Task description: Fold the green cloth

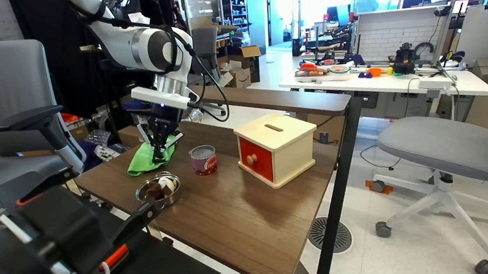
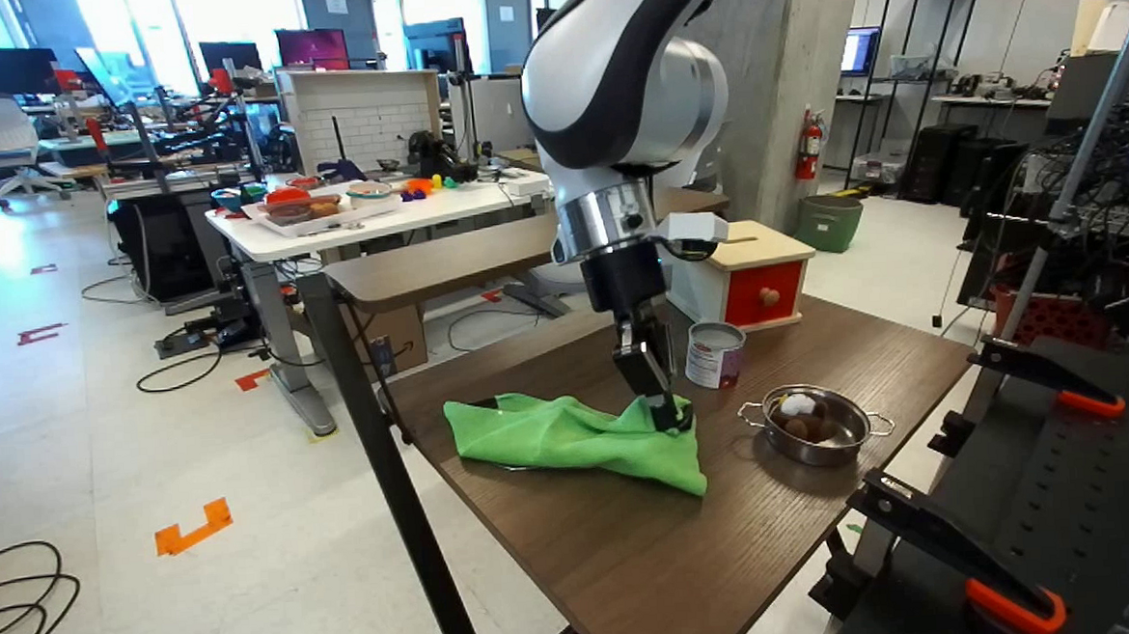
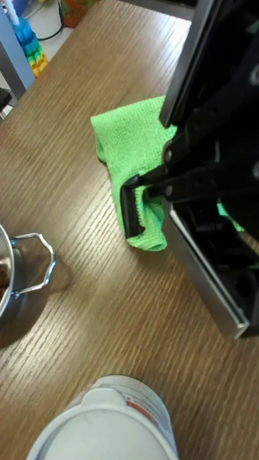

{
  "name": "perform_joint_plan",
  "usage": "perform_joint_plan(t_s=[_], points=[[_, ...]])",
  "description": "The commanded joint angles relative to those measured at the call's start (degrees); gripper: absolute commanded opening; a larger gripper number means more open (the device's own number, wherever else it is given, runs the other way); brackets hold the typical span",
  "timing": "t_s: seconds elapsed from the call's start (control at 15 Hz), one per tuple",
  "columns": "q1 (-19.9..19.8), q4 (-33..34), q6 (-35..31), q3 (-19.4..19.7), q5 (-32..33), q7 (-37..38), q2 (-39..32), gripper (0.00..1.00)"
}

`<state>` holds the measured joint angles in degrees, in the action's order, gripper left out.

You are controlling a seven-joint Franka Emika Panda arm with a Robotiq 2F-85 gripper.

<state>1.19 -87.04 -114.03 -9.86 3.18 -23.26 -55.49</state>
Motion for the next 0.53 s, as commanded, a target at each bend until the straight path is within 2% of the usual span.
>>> perform_joint_plan(t_s=[0.0, 0.13, 0.47], points=[[1.0, 6.7, 3.7, 0.8, -0.8, 2.5, -4.0, 0.29], [1.0, 7.1, 3.4, 0.9, -0.5, 3.3, -3.7, 0.35], [0.6, -0.7, -1.4, -0.4, -0.9, 3.3, 4.3, 0.71]])
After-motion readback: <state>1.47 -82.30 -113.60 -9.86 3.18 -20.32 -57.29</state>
